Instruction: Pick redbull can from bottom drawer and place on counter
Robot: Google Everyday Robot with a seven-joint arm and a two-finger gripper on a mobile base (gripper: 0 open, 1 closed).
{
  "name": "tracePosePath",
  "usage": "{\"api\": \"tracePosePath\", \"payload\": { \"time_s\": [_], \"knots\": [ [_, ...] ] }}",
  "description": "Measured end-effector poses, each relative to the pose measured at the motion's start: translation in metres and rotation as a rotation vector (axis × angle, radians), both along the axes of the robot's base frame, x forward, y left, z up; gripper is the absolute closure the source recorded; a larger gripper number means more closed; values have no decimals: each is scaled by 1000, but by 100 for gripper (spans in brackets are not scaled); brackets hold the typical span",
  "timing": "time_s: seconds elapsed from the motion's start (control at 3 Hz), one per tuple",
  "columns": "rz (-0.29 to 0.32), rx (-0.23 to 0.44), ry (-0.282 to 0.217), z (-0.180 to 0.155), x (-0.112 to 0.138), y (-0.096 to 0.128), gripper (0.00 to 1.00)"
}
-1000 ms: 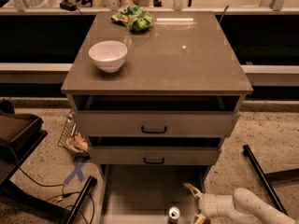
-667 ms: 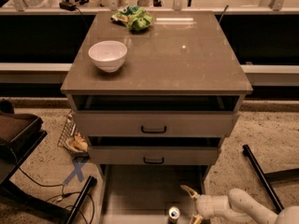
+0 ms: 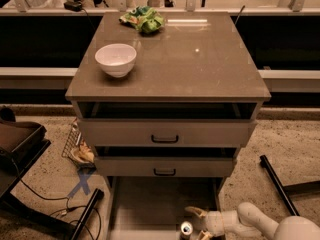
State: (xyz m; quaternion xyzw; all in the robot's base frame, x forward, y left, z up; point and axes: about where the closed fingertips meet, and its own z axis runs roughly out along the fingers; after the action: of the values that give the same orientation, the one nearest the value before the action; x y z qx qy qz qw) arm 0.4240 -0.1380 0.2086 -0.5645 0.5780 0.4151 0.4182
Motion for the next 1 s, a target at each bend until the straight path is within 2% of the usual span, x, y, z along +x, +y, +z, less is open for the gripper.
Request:
{"api": "tracePosePath", "payload": {
  "time_s": [0.33, 1.0],
  "knots": [
    [32, 7, 18, -8, -7, 7, 41],
    [36, 13, 22, -9, -9, 12, 87]
  ]
}}
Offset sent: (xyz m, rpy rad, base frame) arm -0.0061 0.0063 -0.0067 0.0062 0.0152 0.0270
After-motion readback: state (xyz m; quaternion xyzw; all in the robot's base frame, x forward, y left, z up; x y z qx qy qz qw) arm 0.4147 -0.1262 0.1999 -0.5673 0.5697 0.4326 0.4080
